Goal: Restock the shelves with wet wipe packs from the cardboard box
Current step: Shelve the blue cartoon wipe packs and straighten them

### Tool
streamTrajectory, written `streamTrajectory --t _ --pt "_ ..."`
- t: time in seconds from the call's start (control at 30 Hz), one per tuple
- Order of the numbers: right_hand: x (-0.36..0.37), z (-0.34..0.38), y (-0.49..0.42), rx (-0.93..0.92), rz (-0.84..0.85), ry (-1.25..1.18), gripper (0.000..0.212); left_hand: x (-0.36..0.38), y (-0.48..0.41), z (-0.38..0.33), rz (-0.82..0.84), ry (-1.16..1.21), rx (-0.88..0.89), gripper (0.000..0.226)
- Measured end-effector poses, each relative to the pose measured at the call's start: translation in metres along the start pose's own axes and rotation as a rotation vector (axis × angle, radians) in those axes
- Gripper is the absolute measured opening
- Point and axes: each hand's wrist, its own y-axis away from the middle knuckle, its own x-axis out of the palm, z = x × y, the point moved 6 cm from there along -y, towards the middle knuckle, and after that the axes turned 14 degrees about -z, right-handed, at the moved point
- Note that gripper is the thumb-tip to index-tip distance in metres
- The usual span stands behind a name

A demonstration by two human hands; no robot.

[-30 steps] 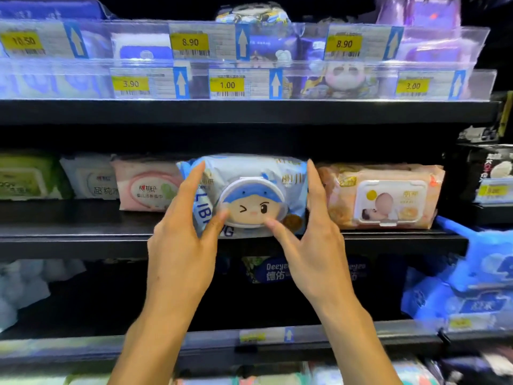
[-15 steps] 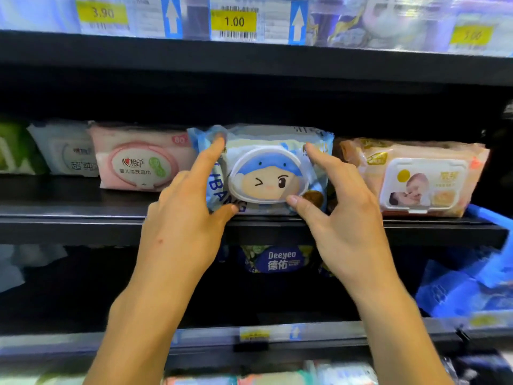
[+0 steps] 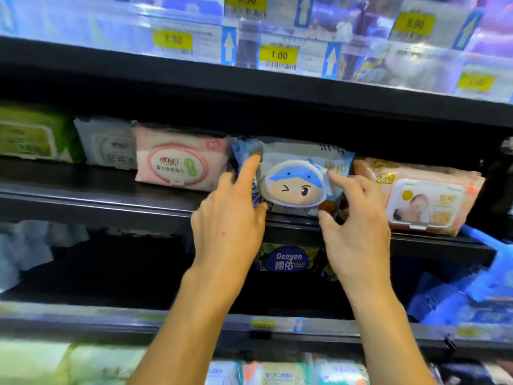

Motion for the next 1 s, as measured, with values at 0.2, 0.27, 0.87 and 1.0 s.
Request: streamTrajectory --t 0.2,0.27,0.87,1.0 --pt "-0.021 0.012 0.017 -0.186 0.089 0.039 0.069 -0.043 0.008 0.004 -0.014 0.0 0.184 0.069" --pt "-0.026 0.012 0.018 -0.195 0.164 0.026 0.07 -0.057 0.006 0.003 0.027 0.005 0.21 0.074" --pt "0.036 0.015 0.09 -0.069 0.991 -0.446 0.062 -0.066 0.044 0.03 0.361 -0.345 0.141 0.093" --pt "0.061 0.033 0.127 -0.161 1.163 -0.502 0.07 -0.106 0.048 0.063 0.509 -0.536 -0.002 0.088"
